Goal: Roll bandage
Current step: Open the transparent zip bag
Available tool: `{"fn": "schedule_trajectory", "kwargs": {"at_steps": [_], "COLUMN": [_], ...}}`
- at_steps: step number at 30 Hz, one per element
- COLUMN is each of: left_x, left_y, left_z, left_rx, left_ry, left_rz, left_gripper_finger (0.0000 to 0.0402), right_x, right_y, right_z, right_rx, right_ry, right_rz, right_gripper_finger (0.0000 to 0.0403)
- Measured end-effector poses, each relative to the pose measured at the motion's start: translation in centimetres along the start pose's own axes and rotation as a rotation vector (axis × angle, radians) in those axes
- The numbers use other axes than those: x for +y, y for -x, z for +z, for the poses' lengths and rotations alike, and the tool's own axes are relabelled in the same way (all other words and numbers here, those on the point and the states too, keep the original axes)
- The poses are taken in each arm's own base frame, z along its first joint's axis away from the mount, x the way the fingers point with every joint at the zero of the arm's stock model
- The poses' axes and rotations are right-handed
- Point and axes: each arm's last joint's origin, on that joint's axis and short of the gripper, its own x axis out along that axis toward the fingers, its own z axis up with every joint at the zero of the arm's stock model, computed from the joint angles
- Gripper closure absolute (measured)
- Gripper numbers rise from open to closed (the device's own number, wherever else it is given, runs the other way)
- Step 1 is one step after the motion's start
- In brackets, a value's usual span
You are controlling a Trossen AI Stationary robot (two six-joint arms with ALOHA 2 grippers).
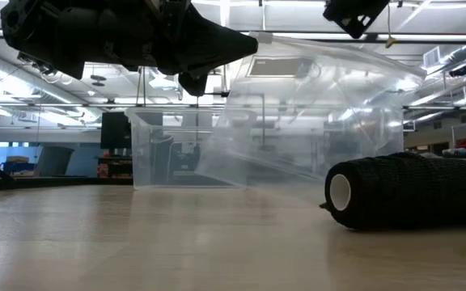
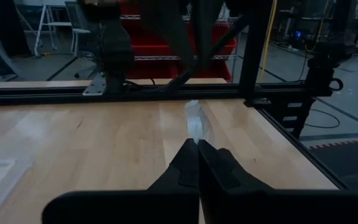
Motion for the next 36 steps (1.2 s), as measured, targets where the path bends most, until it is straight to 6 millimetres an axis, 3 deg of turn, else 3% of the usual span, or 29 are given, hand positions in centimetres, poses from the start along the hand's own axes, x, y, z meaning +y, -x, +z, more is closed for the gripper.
{"fn": "schedule_trajectory", "kwargs": {"at_steps": [2,9,36], "left_x": [0.0,0.0,0.0], "left_y": [0.0,0.0,0.0], "left_z": [0.0,0.0,0.0], "left_rx": [0.0,0.0,0.0], "left_ry": [0.0,0.0,0.001], "left_rz": [0.0,0.0,0.0], "left_gripper_finger": [0.0401,0.0401,0.0401], "right_x": [0.0,0.0,-0.8], "right_y": [-0.7,-2.4,-2.2], "right_z": [-0.2,-0.9,-0.8], "right_rx": [0.023,0.081,0.06], "right_ry": [0.017,0.008,-0.012], "right_rz": [-0.008,-0.033,-0.162], "right_gripper_finger": [0.0391,0.04,0.0402]}}
